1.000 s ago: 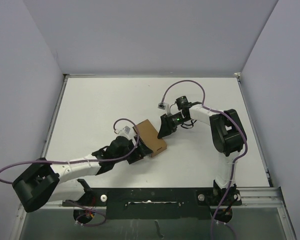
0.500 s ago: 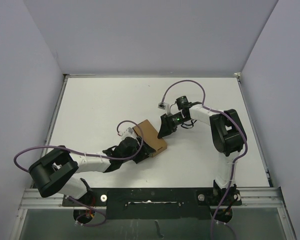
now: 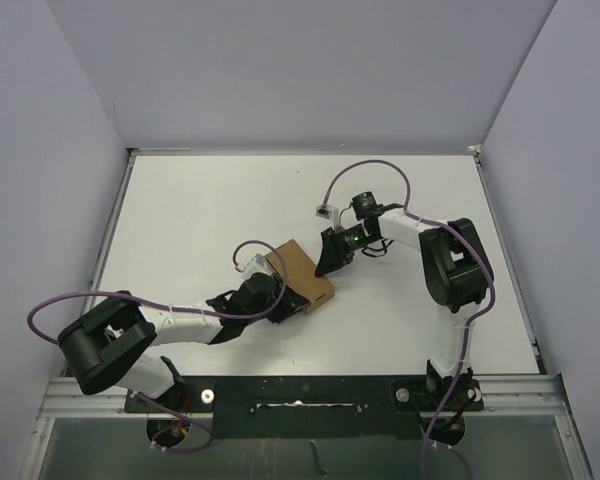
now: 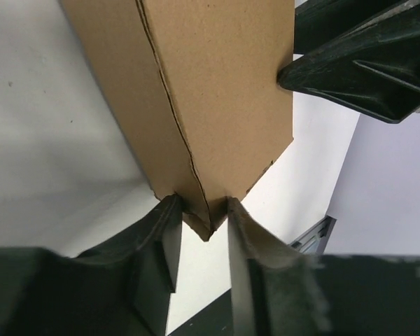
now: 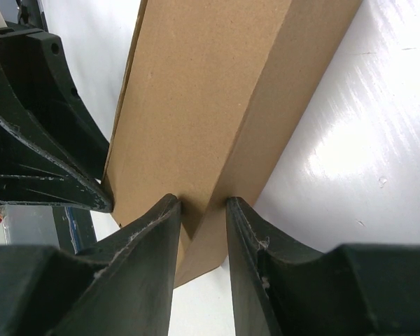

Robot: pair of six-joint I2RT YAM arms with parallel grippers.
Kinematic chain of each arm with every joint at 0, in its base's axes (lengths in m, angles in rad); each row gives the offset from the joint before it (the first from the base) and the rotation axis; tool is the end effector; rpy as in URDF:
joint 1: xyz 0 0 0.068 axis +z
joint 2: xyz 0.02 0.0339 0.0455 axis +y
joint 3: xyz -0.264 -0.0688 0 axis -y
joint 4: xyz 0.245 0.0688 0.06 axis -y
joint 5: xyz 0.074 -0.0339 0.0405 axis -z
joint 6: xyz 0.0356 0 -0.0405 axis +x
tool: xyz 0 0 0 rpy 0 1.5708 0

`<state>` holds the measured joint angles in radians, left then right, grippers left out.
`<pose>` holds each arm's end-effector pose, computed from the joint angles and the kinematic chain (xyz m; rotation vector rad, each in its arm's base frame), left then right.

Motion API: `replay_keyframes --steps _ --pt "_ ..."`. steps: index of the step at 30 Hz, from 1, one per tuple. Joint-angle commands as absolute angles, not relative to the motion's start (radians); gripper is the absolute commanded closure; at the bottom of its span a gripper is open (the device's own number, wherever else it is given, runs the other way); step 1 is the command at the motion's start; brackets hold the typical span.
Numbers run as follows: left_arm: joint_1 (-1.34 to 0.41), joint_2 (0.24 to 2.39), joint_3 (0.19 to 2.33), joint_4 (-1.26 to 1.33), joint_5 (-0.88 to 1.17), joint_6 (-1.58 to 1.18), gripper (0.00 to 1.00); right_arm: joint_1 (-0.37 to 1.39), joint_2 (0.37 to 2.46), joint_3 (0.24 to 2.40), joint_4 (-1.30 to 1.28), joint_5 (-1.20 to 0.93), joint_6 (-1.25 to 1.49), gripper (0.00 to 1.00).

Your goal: Fold the paper box

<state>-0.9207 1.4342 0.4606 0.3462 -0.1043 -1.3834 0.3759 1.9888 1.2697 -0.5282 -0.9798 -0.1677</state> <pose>0.1603 -0.2047 0.1420 -0.6256 2.3711 -1.0904 0.3434 0.1673 0.1496 -0.9106 2.4295 1.4147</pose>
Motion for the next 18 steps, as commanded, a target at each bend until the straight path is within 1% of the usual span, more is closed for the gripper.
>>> replay_keyframes --steps 1,2,3,4,7,8,12,13,16,18 --pt "-0.925 1.453 0.500 0.392 -0.114 -1.411 0.79 0.392 1.990 1.282 -0.515 -0.947 -0.188 0.69" --pt "-0.926 1.455 0.499 0.400 -0.114 -1.414 0.82 0.394 1.990 1.282 -0.515 -0.947 -0.187 0.69" --pt "-0.925 1.458 0.499 0.405 -0.111 -1.418 0.87 0.393 1.991 1.282 -0.515 -0.945 -0.188 0.69" --pt "-0.925 1.461 0.499 0.410 -0.109 -1.420 0.89 0.395 1.990 1.282 -0.515 -0.945 -0.188 0.69" --pt "-0.925 1.461 0.501 0.413 -0.103 -1.418 0.90 0.397 1.989 1.282 -0.516 -0.946 -0.187 0.69" --pt "-0.925 1.456 0.499 0.413 -0.103 -1.412 0.88 0.395 1.987 1.284 -0.516 -0.948 -0.187 0.69" --pt "-0.926 1.404 0.490 0.401 -0.094 -1.361 0.75 0.384 1.975 1.284 -0.516 -0.961 -0.189 0.66" --pt "-0.925 1.384 0.487 0.394 -0.088 -1.329 0.69 0.379 1.970 1.285 -0.516 -0.969 -0.191 0.65" --pt "-0.918 1.288 0.478 0.344 -0.085 -1.212 0.51 0.361 1.942 1.289 -0.523 -0.991 -0.208 0.56" --pt "-0.905 1.201 0.476 0.274 -0.101 -1.125 0.40 0.345 1.906 1.282 -0.521 -1.006 -0.219 0.51"
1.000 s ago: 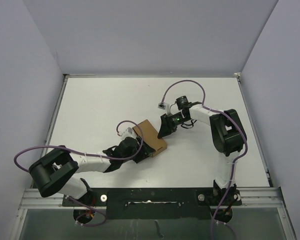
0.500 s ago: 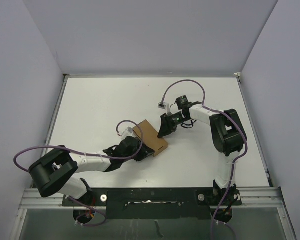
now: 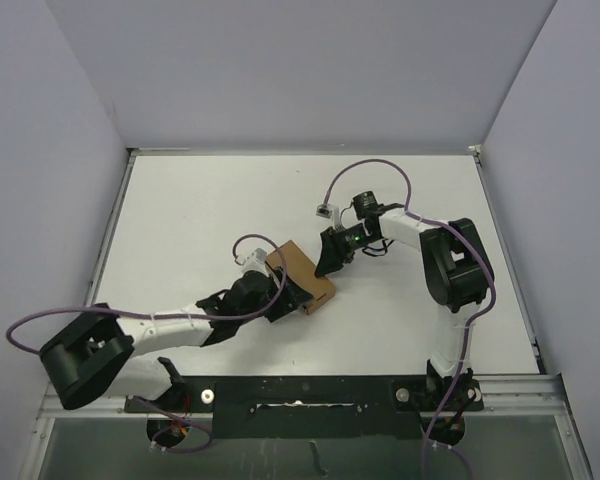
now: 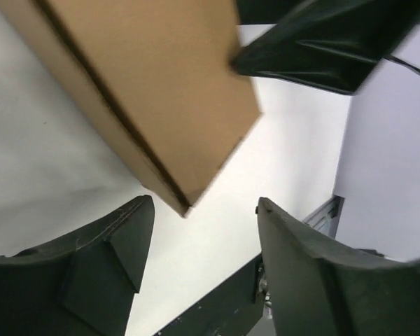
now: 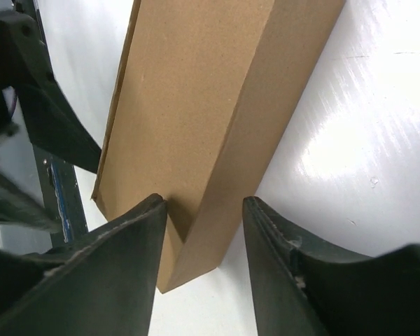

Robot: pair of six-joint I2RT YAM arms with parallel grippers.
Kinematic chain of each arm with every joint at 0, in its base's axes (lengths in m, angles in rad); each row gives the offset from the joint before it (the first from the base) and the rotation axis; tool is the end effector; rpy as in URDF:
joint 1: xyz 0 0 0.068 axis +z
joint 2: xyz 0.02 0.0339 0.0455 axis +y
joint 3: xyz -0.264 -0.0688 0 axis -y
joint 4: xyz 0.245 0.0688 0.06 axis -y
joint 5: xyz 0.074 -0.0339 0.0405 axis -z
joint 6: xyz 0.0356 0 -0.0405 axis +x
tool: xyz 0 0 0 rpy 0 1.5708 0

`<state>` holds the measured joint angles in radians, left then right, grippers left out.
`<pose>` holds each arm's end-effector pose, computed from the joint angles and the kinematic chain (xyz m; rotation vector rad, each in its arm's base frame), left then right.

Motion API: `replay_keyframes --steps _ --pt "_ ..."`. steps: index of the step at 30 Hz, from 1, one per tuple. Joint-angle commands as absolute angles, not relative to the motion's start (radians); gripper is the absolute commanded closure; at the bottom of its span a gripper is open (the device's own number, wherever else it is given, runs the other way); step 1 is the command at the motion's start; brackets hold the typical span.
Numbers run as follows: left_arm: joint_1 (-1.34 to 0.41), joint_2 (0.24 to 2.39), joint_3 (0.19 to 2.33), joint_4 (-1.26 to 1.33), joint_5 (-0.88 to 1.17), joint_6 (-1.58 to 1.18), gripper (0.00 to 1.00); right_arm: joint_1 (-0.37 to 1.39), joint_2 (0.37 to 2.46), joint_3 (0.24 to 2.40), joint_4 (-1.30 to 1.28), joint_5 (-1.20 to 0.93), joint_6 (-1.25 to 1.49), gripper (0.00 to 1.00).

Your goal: Fold the paper box

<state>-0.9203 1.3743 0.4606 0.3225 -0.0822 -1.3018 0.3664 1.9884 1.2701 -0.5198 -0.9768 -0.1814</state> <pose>0.1577 -0.2024 0.1541 -0.5092 2.3579 -1.1082 0.3458 0.1643 0.1500 -0.9159 2.4123 1.3996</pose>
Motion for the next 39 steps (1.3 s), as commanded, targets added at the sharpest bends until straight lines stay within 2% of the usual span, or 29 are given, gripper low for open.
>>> replay_keyframes --steps 1,4,10,15,18,22,23,24,28,31,35,39 --pt "-0.896 1.154 0.478 0.233 -0.112 -1.082 0.35 0.337 1.888 1.279 -0.519 -1.014 -0.225 0.50" --pt "-0.835 1.034 0.483 0.131 -0.101 -0.950 0.20 0.307 1.833 1.262 -0.523 -1.035 -0.253 0.48" --pt "-0.654 0.995 0.435 0.140 0.055 -0.858 0.11 0.308 1.648 1.184 -0.585 -1.062 -0.543 0.49" --pt "-0.458 1.118 0.467 0.234 0.175 -0.761 0.08 0.338 1.407 0.950 -0.384 -1.133 -0.741 0.48" --pt "-0.344 1.240 0.519 0.310 0.255 -0.716 0.08 0.351 1.417 0.942 -0.425 -1.116 -0.825 0.57" --pt "-0.269 1.404 0.585 0.443 0.342 -0.717 0.17 0.343 1.460 1.001 -0.783 -1.051 -1.285 0.89" --pt "-0.265 1.443 0.605 0.463 0.356 -0.716 0.23 0.341 1.467 0.987 -0.842 -1.043 -1.391 0.98" --pt "-0.264 1.481 0.628 0.474 0.365 -0.715 0.31 0.348 1.479 0.971 -0.875 -1.025 -1.464 1.00" --pt "-0.259 1.621 0.709 0.492 0.389 -0.715 0.49 0.422 1.562 0.980 -0.877 -0.908 -1.483 1.00" --pt "-0.259 1.699 0.745 0.479 0.395 -0.715 0.59 0.509 1.609 0.981 -0.807 -0.823 -1.416 1.00" --pt "-0.263 1.758 0.753 0.462 0.454 -0.727 0.65 0.548 1.655 0.996 -0.712 -0.734 -1.289 1.00" --pt "-0.292 1.756 0.711 0.463 0.494 -0.732 0.65 0.525 1.647 1.001 -0.520 -0.622 -1.051 1.00"
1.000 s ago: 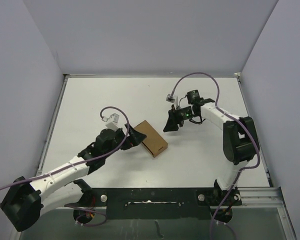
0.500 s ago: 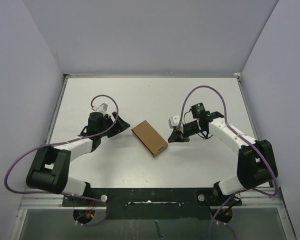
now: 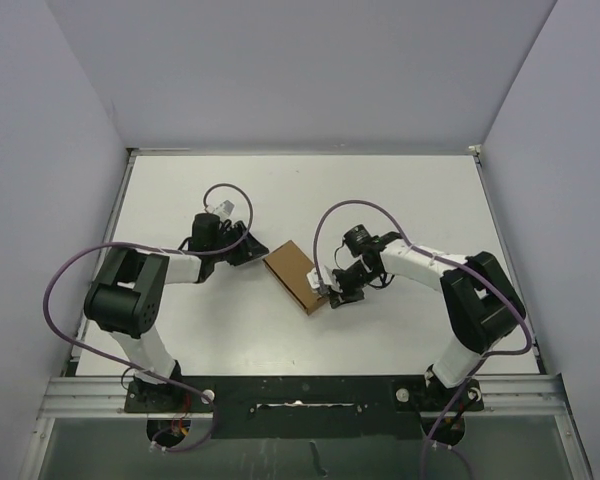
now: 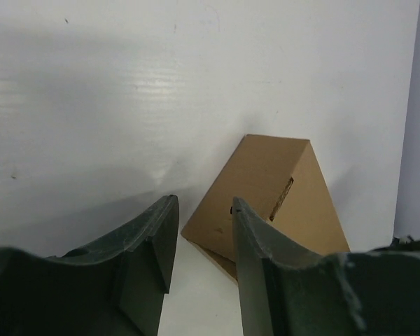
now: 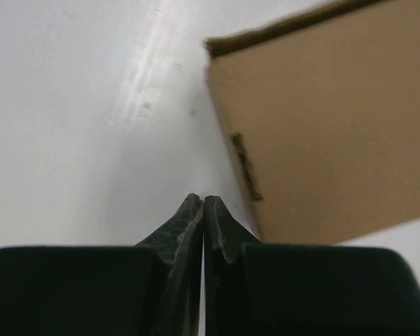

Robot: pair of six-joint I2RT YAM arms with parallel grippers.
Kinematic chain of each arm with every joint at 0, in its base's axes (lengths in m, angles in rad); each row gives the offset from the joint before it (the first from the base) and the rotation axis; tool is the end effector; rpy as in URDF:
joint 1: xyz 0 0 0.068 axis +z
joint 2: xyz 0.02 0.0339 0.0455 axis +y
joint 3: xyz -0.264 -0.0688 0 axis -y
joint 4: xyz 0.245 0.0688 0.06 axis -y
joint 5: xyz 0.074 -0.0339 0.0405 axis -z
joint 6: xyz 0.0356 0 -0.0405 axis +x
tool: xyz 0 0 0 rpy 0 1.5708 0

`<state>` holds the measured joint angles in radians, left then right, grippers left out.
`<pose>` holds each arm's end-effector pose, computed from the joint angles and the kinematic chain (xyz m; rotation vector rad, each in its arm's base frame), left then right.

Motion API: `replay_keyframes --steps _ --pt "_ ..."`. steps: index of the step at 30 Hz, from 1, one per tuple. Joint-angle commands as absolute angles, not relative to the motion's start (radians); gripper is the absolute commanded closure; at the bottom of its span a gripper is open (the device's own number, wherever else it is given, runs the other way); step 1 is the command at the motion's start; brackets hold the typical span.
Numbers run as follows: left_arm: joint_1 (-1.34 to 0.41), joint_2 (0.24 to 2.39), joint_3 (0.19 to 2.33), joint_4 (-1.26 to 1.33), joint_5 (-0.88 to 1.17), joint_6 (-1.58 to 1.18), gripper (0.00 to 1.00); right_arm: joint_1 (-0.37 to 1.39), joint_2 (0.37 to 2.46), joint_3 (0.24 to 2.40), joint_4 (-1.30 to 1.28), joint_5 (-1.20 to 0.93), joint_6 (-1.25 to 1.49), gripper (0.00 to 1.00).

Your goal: Fold the paper box

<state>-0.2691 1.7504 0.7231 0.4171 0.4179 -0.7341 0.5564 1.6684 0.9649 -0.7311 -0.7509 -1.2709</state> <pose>0.3167 -0.1023 0.1335 -0.2819 2.2906 -1.0012 0.2291 0.1711 0.1644 -2.1113 1.5403 0.9024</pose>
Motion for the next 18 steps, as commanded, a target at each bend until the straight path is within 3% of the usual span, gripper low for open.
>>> replay_keyframes --steps 1,8,11,18 --pt "-0.303 1.748 0.698 0.461 0.499 -0.732 0.65 0.511 1.643 1.009 -0.488 -0.605 -1.000 1.00" --pt "-0.432 1.629 0.590 0.428 0.458 -0.741 0.64 0.404 1.602 0.995 -0.465 -0.598 -0.964 0.89" --pt "-0.454 1.562 0.542 0.383 0.400 -0.759 0.63 0.332 1.565 0.999 -0.605 -0.724 -1.099 0.84" --pt "-0.460 1.283 0.437 0.267 0.230 -0.794 0.54 0.253 1.366 0.883 -0.727 -0.990 -1.403 0.44"
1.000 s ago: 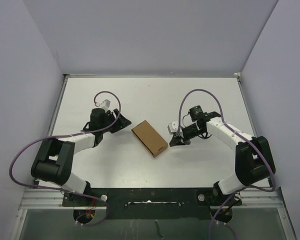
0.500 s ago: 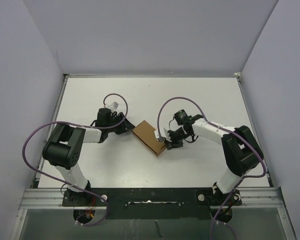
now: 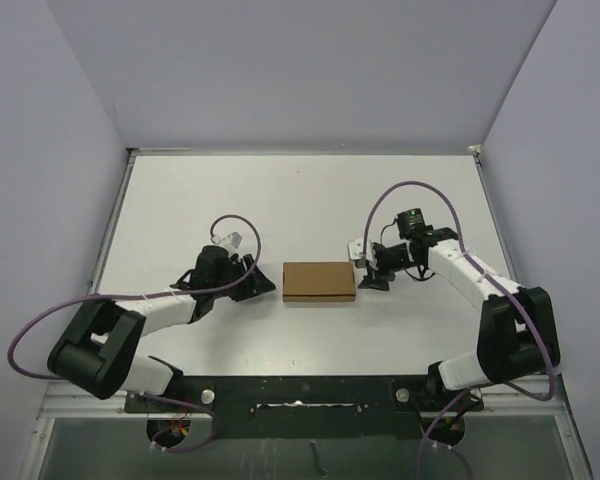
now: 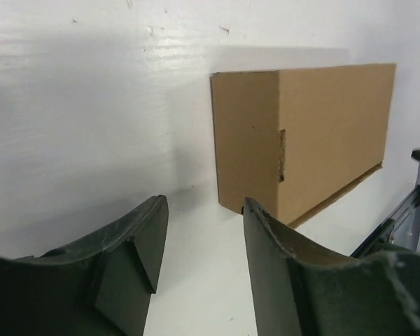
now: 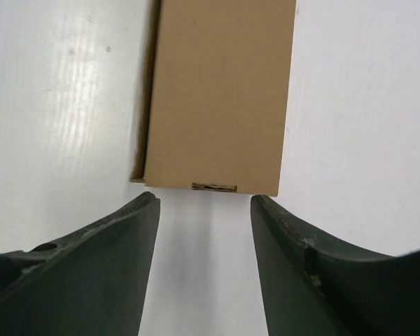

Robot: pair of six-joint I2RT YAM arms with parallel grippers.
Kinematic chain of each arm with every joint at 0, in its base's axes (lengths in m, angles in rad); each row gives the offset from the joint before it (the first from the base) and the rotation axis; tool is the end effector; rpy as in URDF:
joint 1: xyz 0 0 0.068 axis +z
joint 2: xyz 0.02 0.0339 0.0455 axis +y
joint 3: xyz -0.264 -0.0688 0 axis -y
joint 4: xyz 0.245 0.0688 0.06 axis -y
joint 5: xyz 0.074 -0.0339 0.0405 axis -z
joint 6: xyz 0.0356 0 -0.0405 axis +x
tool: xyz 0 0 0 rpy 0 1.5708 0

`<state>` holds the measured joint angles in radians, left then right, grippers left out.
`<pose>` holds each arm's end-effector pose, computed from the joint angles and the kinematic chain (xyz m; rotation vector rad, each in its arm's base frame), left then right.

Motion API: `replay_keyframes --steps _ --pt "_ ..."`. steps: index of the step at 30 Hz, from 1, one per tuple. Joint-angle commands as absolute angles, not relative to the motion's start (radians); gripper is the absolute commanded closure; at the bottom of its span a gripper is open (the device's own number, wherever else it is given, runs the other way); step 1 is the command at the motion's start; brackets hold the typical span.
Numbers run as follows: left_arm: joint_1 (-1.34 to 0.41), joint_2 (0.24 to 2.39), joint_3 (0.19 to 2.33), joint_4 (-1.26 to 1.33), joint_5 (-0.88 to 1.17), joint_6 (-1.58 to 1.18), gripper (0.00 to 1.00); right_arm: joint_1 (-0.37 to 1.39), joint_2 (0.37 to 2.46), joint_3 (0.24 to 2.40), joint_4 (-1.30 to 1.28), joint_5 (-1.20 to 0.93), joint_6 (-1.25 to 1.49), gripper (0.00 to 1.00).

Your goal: Fold the paper box

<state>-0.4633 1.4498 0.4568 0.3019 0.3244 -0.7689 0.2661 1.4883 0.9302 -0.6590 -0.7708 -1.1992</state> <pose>0.2233 -0.1242 0.1344 -0.1842 2.4207 -0.9815 0.2562 0.0955 0.2044 -1.7396 1.6726 0.6786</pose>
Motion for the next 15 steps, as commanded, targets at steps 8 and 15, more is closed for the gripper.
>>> replay_keyframes --steps 8,15 --pt "-0.480 1.247 0.387 0.452 0.268 -0.876 0.29 0.267 1.369 0.821 -0.682 -0.934 -1.478 0.31" --pt "-0.543 1.428 0.481 0.535 0.284 -0.869 0.29 0.301 1.363 0.771 -0.575 -0.872 -1.431 0.36"
